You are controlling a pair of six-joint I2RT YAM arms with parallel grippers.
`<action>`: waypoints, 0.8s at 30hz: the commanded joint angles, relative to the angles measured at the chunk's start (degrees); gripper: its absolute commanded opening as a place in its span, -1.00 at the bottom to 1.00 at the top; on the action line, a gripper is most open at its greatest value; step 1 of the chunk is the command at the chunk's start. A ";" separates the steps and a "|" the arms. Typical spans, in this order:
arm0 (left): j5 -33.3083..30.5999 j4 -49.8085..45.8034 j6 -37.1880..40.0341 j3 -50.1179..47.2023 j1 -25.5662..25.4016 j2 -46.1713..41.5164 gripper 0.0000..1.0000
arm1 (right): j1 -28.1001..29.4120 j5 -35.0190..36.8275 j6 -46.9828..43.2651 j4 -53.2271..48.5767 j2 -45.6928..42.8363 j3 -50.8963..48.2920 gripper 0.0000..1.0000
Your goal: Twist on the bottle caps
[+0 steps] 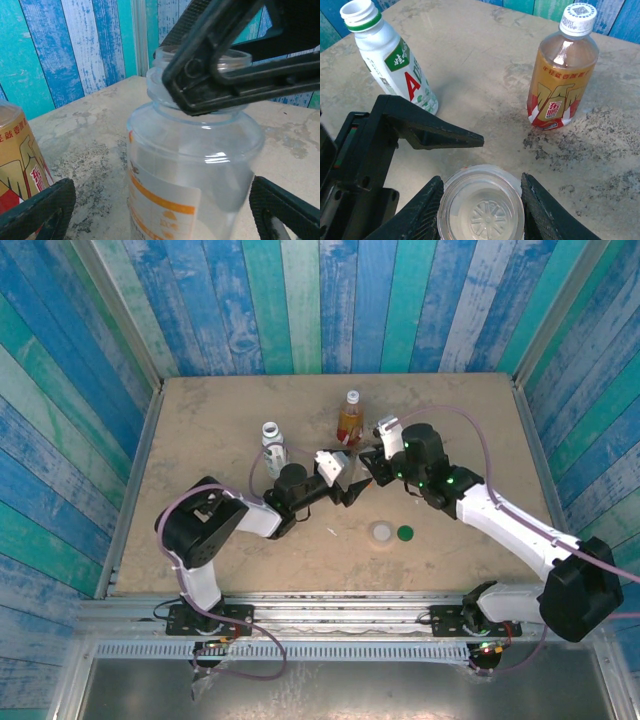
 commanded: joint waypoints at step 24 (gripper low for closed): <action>2.99 2.58 -0.31 2.15 -0.24 4.65 0.08 | 2.17 -2.13 0.94 2.36 -3.18 -1.60 0.02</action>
